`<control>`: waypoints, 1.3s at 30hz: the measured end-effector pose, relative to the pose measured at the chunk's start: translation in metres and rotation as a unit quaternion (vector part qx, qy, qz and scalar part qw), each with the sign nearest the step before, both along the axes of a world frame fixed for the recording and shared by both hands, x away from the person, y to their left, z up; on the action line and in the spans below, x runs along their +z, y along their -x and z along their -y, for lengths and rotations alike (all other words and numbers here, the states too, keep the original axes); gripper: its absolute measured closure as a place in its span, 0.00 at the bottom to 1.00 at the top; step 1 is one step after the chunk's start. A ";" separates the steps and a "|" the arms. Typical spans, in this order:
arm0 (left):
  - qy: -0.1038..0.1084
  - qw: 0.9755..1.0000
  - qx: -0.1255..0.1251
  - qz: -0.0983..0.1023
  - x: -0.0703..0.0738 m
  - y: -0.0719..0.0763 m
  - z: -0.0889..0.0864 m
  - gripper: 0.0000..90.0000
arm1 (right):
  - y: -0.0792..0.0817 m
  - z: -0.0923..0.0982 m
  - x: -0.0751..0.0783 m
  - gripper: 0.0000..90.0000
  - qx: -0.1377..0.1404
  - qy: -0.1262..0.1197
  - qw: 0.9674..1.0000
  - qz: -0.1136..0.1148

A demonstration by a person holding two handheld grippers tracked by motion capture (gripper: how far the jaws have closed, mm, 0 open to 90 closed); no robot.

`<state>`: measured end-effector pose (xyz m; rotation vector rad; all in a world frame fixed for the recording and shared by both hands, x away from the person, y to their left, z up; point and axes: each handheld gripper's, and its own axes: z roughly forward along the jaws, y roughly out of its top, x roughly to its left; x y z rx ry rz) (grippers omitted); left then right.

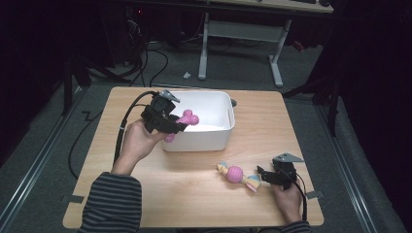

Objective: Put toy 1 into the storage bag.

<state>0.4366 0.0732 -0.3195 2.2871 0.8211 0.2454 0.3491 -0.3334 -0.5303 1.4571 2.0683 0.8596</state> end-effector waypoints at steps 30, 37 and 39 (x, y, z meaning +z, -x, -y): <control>-0.005 0.997 0.074 0.005 -0.034 -0.067 0.020 0.65 | 0.000 0.000 0.000 0.29 0.002 0.000 1.000 -0.001; -0.026 0.997 0.072 0.005 -0.043 -0.069 0.026 0.65 | 0.000 0.000 0.000 0.29 0.003 0.000 1.000 0.000; -0.028 0.997 0.072 -0.002 -0.048 -0.071 0.025 0.65 | 0.000 0.000 0.000 0.29 0.002 0.000 1.000 0.000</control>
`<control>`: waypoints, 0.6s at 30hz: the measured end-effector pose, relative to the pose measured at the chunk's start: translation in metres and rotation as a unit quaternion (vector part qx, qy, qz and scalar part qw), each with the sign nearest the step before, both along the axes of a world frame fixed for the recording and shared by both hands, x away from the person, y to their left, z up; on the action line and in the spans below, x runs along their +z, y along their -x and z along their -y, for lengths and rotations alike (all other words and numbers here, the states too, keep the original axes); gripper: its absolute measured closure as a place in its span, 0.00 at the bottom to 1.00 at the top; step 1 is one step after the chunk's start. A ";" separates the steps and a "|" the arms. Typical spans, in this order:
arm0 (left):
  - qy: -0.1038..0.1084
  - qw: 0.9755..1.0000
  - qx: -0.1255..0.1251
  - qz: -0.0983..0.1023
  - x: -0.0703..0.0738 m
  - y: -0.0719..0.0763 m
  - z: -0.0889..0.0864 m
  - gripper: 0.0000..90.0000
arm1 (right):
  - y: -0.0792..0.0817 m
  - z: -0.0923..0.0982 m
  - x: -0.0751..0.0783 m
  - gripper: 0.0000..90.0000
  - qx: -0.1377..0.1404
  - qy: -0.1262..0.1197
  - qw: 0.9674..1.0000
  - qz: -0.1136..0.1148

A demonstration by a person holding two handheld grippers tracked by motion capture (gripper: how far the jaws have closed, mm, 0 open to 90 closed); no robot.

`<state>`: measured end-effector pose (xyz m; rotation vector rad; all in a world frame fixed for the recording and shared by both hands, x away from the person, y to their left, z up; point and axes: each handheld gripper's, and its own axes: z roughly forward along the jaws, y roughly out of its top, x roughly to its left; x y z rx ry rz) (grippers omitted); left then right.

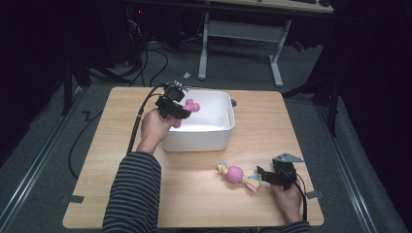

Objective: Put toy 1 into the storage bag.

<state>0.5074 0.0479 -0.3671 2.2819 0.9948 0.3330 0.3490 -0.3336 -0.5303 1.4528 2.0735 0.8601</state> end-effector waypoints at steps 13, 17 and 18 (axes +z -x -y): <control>-0.013 1.000 0.007 -0.026 -0.018 -0.004 -0.002 0.64 | 0.000 0.000 0.000 0.29 0.002 0.000 1.000 0.000; -0.015 0.999 0.003 -0.029 -0.021 -0.003 -0.001 0.64 | 0.000 -0.001 0.000 0.29 0.002 0.000 1.000 0.000; -0.016 0.999 0.001 -0.032 -0.023 -0.003 -0.001 0.64 | 0.000 -0.001 0.000 0.29 0.002 0.000 1.000 0.000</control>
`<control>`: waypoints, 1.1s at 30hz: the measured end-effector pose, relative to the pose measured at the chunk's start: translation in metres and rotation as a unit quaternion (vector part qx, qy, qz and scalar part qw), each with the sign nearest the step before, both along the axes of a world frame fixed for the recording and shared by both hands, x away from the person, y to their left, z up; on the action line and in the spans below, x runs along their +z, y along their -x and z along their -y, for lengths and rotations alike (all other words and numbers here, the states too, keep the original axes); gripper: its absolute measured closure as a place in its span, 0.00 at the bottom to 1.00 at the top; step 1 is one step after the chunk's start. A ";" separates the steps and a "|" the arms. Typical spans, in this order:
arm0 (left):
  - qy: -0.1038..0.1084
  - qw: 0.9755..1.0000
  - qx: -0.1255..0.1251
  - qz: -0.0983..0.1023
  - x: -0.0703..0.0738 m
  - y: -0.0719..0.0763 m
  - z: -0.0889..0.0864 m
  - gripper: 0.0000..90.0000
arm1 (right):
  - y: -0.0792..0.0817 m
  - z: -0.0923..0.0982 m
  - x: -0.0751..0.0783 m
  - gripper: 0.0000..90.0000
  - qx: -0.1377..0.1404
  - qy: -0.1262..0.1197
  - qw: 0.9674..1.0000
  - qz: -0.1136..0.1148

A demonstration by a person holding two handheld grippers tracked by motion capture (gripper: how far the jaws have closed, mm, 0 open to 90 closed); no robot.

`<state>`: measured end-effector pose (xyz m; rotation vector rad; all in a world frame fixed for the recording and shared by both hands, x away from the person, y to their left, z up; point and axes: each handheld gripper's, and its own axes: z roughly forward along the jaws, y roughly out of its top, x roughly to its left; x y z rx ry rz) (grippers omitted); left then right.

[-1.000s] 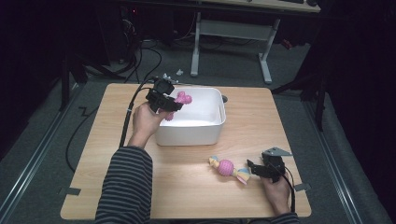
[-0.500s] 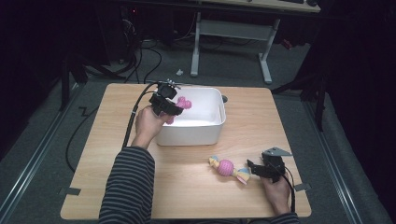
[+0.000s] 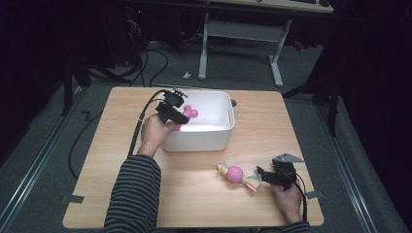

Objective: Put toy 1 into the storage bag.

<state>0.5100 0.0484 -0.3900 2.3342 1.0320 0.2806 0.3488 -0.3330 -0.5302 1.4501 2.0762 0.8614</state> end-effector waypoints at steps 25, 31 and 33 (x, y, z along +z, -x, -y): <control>0.039 0.998 0.006 0.042 0.026 0.026 -0.013 0.44 | 0.000 0.000 0.000 0.29 0.001 0.000 1.000 0.000; 0.050 0.997 -0.001 0.058 0.034 0.040 -0.018 0.44 | 0.000 0.000 0.000 0.29 0.001 0.000 1.000 0.000; 0.052 0.997 -0.001 0.060 0.033 0.045 -0.021 0.44 | 0.000 0.000 0.000 0.29 0.001 0.000 1.000 0.000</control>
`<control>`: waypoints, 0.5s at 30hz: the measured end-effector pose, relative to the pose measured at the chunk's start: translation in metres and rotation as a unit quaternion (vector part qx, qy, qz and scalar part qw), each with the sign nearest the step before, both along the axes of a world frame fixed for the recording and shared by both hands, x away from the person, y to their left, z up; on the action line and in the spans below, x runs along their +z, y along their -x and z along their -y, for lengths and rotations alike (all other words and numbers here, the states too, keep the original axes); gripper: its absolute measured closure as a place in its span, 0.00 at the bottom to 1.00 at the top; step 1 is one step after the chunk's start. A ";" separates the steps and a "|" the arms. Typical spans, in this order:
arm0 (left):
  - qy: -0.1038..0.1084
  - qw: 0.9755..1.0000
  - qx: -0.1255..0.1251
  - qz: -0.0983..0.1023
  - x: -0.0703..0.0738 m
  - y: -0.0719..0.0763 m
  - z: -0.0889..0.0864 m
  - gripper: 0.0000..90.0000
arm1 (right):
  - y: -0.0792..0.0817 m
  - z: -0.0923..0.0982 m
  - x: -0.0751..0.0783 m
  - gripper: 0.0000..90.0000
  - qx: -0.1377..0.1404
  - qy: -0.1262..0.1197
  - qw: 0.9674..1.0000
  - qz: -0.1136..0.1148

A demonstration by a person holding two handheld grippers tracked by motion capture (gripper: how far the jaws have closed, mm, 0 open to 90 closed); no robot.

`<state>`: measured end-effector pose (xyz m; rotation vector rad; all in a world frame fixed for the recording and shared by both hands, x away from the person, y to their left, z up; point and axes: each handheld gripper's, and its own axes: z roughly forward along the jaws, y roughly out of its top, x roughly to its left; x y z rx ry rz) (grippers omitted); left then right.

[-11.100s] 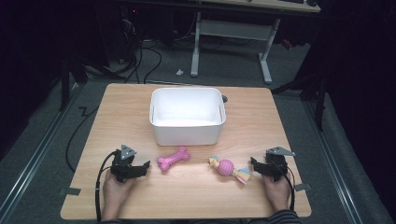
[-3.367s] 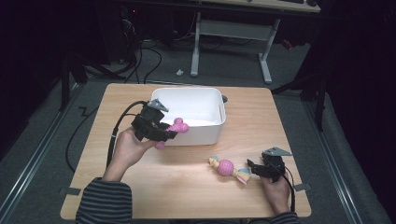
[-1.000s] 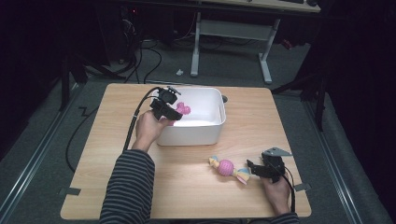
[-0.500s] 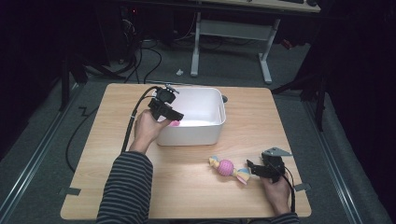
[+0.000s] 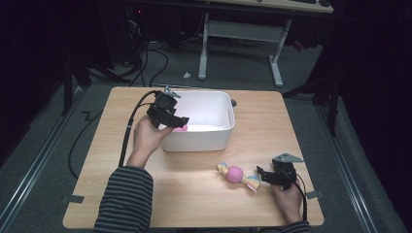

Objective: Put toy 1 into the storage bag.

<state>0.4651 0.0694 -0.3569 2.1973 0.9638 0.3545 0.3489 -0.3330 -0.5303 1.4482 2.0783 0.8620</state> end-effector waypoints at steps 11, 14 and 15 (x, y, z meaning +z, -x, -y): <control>0.022 0.999 0.013 0.023 -0.001 0.023 -0.023 0.44 | 0.000 0.000 0.000 0.29 -0.001 -0.001 1.000 0.001; 0.027 0.999 0.016 0.028 -0.002 0.027 -0.028 0.44 | 0.000 0.000 0.000 0.29 -0.001 -0.001 1.000 0.001; 0.030 0.999 0.017 0.030 -0.002 0.029 -0.030 0.44 | 0.000 0.000 0.000 0.29 -0.001 -0.001 1.000 0.001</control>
